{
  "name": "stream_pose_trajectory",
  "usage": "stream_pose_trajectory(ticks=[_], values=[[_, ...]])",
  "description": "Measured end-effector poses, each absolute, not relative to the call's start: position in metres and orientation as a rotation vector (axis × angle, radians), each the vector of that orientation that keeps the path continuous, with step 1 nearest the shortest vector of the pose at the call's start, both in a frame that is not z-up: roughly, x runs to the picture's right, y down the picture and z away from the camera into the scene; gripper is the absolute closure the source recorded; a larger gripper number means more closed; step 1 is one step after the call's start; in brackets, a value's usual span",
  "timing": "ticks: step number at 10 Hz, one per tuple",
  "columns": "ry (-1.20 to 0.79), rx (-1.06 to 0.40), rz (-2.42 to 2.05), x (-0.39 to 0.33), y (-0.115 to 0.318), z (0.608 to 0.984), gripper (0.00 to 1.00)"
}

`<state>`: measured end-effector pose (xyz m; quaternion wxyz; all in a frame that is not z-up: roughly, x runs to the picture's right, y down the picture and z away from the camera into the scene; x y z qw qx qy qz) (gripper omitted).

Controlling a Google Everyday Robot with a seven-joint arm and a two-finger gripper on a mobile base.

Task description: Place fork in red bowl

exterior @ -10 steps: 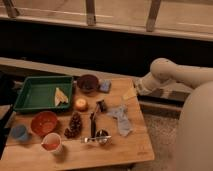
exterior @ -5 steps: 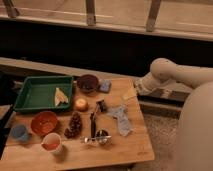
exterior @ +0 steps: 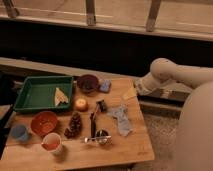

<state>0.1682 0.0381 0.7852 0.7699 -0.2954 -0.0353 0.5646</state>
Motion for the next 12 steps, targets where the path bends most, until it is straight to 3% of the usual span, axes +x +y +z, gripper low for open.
stream_pose_trajectory(ticks=[12], values=[[-0.068, -0.651, 1.109, 0.145, 0.028, 0.784, 0.22]])
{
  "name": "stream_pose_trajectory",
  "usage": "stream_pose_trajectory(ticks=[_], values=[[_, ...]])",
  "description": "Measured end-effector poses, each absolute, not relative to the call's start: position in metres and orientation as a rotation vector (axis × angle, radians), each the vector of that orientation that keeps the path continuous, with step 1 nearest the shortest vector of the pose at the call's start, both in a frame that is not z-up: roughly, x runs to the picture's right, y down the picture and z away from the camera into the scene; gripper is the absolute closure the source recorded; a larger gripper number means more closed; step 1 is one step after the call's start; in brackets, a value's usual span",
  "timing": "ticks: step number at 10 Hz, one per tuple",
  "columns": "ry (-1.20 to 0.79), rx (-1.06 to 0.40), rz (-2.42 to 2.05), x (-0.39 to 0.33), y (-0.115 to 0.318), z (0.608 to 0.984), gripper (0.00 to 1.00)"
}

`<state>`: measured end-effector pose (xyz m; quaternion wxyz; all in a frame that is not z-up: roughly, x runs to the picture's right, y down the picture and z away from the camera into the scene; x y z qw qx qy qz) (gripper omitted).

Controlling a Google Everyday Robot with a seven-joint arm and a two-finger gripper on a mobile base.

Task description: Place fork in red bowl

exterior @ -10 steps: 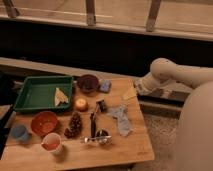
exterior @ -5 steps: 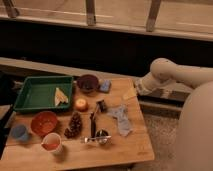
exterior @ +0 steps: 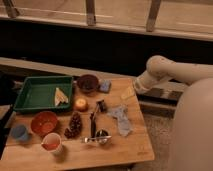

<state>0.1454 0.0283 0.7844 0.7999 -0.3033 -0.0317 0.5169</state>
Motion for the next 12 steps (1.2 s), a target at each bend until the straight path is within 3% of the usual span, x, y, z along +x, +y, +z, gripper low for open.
stream_pose_trajectory(ticks=[3, 6, 10, 12], values=[[-0.115, -0.728, 0.895, 0.076, 0.029, 0.780, 0.22], [-0.160, -0.797, 0.633, 0.032, 0.064, 0.756, 0.22], [-0.234, -0.859, 0.305, 0.003, 0.109, 0.723, 0.22], [-0.237, -0.860, 0.291, 0.002, 0.110, 0.722, 0.22]])
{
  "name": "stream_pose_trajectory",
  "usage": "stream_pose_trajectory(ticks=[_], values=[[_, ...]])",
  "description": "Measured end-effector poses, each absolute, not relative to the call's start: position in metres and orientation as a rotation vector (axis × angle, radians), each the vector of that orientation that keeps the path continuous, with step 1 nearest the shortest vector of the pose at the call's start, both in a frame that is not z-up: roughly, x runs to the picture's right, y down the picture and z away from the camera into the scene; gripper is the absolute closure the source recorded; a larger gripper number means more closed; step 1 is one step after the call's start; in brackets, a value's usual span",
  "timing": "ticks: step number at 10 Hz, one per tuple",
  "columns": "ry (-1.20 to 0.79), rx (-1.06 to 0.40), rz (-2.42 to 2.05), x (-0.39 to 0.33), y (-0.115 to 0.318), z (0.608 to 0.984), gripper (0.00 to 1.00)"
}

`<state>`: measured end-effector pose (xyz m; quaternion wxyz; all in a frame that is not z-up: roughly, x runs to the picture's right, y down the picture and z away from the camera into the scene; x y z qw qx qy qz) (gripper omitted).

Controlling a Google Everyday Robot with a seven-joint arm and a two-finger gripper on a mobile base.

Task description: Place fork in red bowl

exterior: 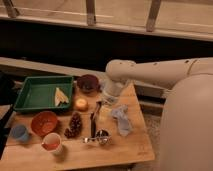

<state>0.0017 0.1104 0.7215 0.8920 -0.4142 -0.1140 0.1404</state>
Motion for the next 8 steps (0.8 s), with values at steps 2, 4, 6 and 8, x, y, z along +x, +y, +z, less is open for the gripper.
stream_pose_trajectory(ticks=[2, 4, 6, 8], values=[[-0.221, -0.866, 0.282, -0.002, 0.114, 0.725, 0.22], [-0.235, -0.892, 0.261, -0.025, 0.131, 0.732, 0.22], [-0.243, -0.916, 0.257, -0.034, 0.147, 0.731, 0.22], [-0.251, -0.937, 0.257, -0.042, 0.160, 0.730, 0.22]])
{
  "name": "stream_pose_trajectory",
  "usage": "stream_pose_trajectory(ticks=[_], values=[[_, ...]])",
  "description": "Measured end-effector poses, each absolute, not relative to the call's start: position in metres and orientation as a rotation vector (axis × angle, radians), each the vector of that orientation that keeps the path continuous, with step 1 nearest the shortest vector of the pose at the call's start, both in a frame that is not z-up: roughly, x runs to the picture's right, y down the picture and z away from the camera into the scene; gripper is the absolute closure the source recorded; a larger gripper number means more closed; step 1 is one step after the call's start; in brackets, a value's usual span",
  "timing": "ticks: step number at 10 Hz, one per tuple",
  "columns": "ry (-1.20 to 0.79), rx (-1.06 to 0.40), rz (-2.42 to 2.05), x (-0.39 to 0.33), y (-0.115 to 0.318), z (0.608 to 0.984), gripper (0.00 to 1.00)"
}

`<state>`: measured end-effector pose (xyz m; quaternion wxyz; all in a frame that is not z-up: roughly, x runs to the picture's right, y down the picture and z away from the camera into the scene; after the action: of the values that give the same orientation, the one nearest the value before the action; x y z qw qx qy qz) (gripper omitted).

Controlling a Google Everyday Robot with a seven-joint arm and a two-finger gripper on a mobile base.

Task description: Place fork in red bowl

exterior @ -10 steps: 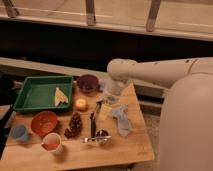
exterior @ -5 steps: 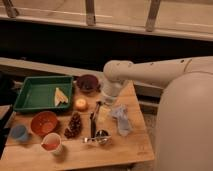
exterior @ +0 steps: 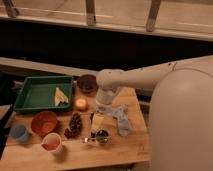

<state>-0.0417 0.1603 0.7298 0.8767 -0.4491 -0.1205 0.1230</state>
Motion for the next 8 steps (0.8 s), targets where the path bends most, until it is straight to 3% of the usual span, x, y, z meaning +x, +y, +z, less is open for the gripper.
stream_pose_trajectory(ticks=[8], values=[[-0.284, -0.973, 0.276, -0.056, 0.194, 0.727, 0.22]])
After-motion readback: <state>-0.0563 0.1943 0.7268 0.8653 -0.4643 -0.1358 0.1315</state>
